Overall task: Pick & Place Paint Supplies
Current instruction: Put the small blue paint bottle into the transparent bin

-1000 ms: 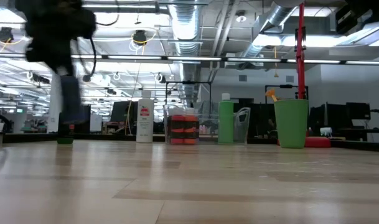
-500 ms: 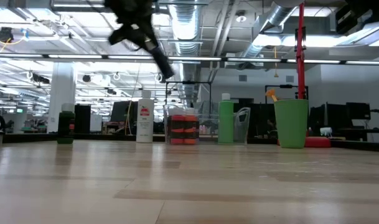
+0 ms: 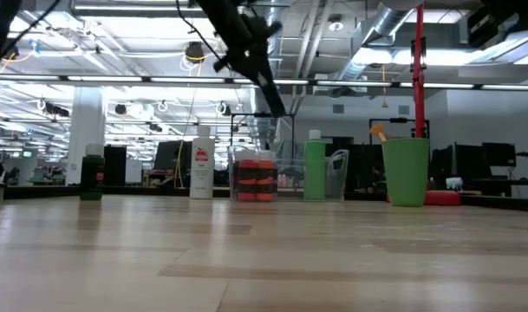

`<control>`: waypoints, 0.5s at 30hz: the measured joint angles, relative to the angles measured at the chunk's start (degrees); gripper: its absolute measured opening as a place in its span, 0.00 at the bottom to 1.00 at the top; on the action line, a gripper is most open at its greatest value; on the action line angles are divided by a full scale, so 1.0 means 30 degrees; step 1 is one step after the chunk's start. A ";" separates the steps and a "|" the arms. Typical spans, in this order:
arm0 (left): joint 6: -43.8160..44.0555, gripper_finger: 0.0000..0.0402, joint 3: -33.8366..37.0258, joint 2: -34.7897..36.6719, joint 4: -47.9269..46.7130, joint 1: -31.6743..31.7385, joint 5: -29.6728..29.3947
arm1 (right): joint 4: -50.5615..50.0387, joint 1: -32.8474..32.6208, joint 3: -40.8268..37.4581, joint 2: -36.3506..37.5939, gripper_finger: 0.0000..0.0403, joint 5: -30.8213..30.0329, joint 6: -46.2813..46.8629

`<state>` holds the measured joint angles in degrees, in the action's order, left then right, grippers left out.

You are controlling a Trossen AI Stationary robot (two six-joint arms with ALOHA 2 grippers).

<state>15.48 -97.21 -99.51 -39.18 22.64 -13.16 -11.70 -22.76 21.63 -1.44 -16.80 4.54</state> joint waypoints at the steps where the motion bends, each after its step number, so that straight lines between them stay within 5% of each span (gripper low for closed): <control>1: -0.0177 0.24 -0.0156 -0.0433 0.0043 0.0213 0.0004 | 0.0000 0.0004 0.0000 0.0002 0.05 0.0000 -0.0003; 15: -0.2011 0.24 -0.0392 -0.3970 0.0029 0.1361 -0.0026 | 0.0000 0.0001 0.0000 0.0004 0.05 0.0000 -0.0001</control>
<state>9.45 -98.39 -111.42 -39.09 26.72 -13.23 -11.70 -22.76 21.63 -1.43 -16.80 4.53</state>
